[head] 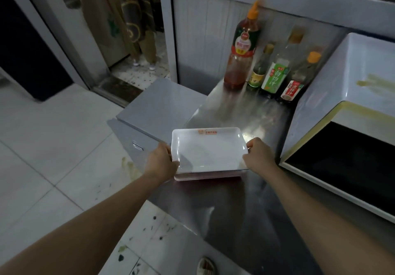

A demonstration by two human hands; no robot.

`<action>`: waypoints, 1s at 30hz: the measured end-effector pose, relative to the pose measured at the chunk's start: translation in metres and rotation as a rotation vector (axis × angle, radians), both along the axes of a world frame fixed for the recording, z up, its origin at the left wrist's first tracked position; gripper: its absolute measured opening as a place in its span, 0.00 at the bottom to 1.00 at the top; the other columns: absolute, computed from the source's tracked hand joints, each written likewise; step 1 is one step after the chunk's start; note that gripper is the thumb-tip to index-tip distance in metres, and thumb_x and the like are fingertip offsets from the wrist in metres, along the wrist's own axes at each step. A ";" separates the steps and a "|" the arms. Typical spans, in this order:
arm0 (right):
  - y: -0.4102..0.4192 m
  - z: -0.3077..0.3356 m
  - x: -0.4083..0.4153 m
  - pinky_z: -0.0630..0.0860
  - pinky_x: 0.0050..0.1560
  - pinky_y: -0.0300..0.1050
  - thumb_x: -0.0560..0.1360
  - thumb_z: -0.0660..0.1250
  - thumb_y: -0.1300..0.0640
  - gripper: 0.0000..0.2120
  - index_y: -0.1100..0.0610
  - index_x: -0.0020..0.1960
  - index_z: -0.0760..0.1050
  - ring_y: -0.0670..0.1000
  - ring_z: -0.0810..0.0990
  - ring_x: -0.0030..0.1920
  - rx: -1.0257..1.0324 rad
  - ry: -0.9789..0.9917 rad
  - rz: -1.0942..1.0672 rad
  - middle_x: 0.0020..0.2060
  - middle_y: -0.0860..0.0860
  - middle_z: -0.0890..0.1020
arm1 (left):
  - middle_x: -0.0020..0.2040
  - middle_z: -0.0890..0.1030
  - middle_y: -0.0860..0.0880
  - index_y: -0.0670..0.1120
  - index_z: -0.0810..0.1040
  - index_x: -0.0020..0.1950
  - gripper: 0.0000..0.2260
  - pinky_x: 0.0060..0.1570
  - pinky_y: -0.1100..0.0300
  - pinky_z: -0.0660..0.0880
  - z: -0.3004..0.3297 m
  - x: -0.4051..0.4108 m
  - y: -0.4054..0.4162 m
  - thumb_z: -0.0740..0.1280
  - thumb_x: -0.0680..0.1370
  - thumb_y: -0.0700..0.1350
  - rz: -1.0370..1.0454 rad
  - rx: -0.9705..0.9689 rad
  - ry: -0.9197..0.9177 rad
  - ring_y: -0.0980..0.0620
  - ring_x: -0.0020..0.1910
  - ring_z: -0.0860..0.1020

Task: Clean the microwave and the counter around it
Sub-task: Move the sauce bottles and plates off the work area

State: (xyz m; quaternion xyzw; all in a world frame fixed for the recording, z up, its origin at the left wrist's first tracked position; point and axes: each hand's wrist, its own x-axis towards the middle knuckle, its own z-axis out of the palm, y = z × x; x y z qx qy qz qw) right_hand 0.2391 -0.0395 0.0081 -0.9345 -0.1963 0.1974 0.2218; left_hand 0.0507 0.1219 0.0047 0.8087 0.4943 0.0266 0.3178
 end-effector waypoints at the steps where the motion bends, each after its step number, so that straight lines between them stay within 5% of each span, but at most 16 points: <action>1: 0.001 -0.003 0.000 0.70 0.46 0.44 0.70 0.63 0.66 0.13 0.63 0.55 0.71 0.60 0.76 0.54 0.002 0.007 0.004 0.53 0.59 0.79 | 0.43 0.77 0.50 0.44 0.71 0.52 0.13 0.38 0.62 0.61 -0.003 -0.001 -0.001 0.70 0.71 0.43 0.000 0.018 0.018 0.50 0.43 0.73; 18: -0.005 -0.033 0.005 0.69 0.44 0.43 0.70 0.65 0.67 0.13 0.61 0.53 0.70 0.57 0.76 0.50 0.073 0.054 0.033 0.50 0.58 0.78 | 0.41 0.77 0.47 0.43 0.69 0.52 0.15 0.41 0.58 0.64 -0.028 -0.003 -0.010 0.72 0.70 0.42 0.030 0.011 0.010 0.51 0.42 0.64; 25: -0.007 -0.037 0.006 0.68 0.45 0.42 0.71 0.67 0.61 0.19 0.59 0.60 0.68 0.56 0.75 0.51 0.072 0.097 0.043 0.55 0.57 0.76 | 0.40 0.71 0.52 0.43 0.70 0.55 0.15 0.45 0.56 0.71 -0.030 -0.003 -0.012 0.70 0.72 0.42 0.054 -0.005 -0.012 0.46 0.46 0.74; 30: -0.005 -0.043 0.004 0.70 0.48 0.44 0.75 0.63 0.60 0.17 0.61 0.62 0.68 0.58 0.76 0.54 0.088 0.137 0.069 0.57 0.58 0.77 | 0.46 0.77 0.48 0.42 0.72 0.57 0.14 0.51 0.50 0.77 -0.032 -0.001 -0.013 0.69 0.73 0.42 0.030 -0.090 -0.008 0.44 0.47 0.79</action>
